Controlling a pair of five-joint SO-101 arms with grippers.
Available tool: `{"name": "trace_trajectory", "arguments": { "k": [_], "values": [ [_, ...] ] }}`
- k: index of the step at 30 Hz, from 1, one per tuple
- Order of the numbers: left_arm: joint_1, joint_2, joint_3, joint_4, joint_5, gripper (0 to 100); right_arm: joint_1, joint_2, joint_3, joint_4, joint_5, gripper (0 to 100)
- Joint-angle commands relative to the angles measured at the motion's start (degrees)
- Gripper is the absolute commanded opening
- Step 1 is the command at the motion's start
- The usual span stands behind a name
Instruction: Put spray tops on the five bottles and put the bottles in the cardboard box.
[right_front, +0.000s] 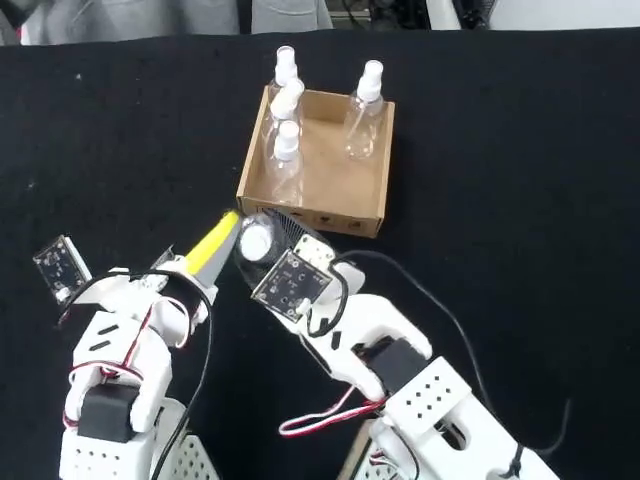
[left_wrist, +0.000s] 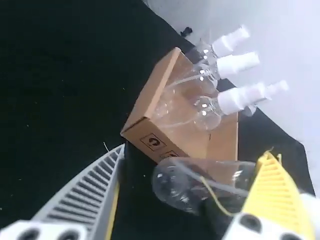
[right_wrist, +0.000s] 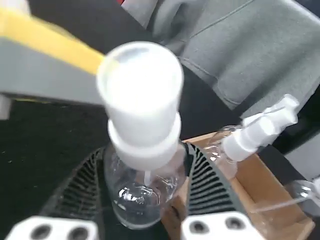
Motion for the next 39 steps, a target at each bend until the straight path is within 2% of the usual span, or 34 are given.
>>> {"name": "trace_trajectory", "arguments": {
  "k": [1,5,8,23,32,39],
  "values": [
    [-3.12,-0.53,-1.01,-0.53,-1.05,38,4.84,0.04,-5.49,-1.32,-0.62,2.1],
    [-4.97,-0.53,-0.57,-0.53,-1.05,38,5.63,0.04,-6.73,0.44,-0.7,2.1],
    [-5.05,-0.53,-0.48,-0.53,-1.05,38,5.98,0.04,-8.92,3.6,-3.43,2.1],
    [-5.05,-0.53,0.4,-0.62,-1.14,38,15.12,0.04,-20.79,17.23,-9.41,2.1],
    [-5.05,-0.53,6.99,-11.52,-1.14,38,20.4,0.48,-25.63,21.8,-9.85,2.1],
    [-5.05,-0.53,8.22,-12.66,-1.14,38,21.36,0.48,-28.18,24.35,-11.96,2.1]
  ]
}}
